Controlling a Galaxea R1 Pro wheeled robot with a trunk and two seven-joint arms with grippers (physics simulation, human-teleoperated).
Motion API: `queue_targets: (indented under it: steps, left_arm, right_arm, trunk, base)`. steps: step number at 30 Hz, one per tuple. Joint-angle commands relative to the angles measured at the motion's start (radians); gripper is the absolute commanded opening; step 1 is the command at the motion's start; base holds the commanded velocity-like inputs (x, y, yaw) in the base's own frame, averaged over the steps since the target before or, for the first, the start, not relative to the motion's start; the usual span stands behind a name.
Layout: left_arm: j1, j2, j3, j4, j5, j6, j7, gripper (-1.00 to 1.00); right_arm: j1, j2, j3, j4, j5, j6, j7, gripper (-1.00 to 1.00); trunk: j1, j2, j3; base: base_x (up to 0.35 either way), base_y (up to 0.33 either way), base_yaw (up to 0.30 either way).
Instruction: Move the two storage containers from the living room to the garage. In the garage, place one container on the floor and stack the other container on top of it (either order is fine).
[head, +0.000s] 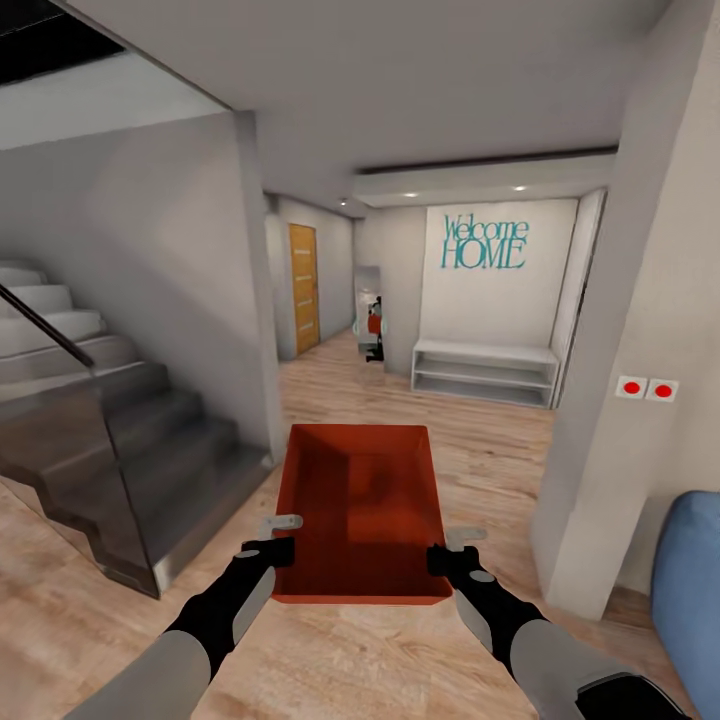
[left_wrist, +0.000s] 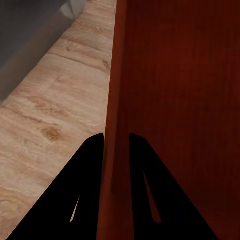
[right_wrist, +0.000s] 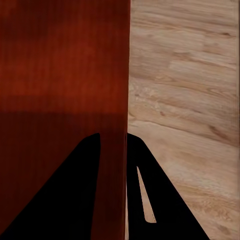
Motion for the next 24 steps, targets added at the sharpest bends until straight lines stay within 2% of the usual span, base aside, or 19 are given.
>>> queue_targets:
  steps: [1, 16, 24]
  left_arm:
    - [0.0, 0.002, 0.07, -0.003, 0.063, 0.004, 0.011, -1.0]
    - [0.0, 0.002, 0.071, -0.003, 0.063, 0.004, 0.011, -1.0]
    - [0.0, 0.002, 0.07, -0.003, 0.063, 0.004, 0.011, -1.0]
  right_arm:
    - [-0.001, 0.0, -0.02, -0.003, -0.01, -0.003, 0.0, -1.0]
    - [-0.001, 0.002, -0.02, -0.003, -0.009, -0.001, 0.001, -1.0]
    - [-0.001, 0.0, -0.02, -0.003, -0.009, -0.001, 0.001, -1.0]
  trunk:
    - [0.001, -0.001, 0.0]
    - [0.001, -0.001, 0.0]
    - [0.001, -0.001, 0.0]
  base:
    - [0.323, 0.0, -0.235]
    - [0.323, 0.0, -0.279]
    - [0.323, 0.0, -0.059]
